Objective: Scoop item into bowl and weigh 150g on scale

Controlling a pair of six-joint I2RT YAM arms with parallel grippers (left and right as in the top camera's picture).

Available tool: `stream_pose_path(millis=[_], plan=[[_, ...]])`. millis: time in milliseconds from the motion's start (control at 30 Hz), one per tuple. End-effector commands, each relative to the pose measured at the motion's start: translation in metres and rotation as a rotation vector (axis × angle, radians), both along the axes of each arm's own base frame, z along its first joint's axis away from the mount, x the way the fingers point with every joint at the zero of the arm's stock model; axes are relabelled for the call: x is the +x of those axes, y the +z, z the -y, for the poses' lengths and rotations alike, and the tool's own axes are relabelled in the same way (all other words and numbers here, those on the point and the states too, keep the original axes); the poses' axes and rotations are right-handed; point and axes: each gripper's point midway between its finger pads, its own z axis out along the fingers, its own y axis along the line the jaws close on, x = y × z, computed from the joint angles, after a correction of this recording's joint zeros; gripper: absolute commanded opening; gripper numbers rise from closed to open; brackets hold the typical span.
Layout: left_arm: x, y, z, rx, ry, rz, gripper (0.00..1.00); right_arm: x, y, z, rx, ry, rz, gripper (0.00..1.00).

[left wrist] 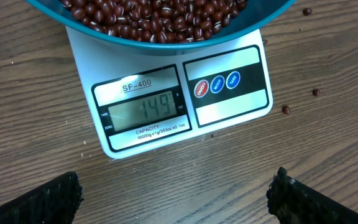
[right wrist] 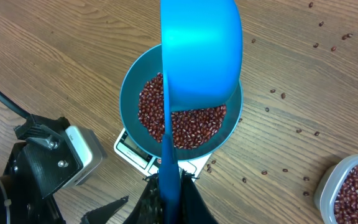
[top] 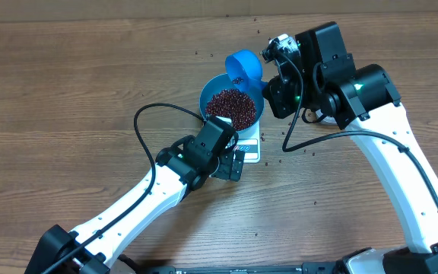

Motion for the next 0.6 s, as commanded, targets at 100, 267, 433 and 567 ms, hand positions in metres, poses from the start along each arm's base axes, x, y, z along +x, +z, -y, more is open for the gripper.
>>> stream_pose_path(millis=[100, 267, 433, 567], plan=[[-0.001, -0.002, -0.001, 0.014, -0.016, 0.005, 0.99, 0.001, 0.019, 0.000, 0.031, 0.000, 0.043, 0.04], [-0.001, -0.002, -0.001, 0.014, -0.016, 0.005, 1.00, -0.006, 0.017, -0.009, 0.026, 0.028, 0.033, 0.04], [-0.001, -0.002, -0.001, 0.014, -0.016, 0.005, 1.00, -0.002, 0.011, 0.005, -0.105, -0.030, 0.074, 0.04], [-0.001, -0.002, -0.001, 0.014, -0.016, 0.005, 1.00, -0.001, 0.013, 0.002, -0.101, -0.016, 0.085, 0.04]])
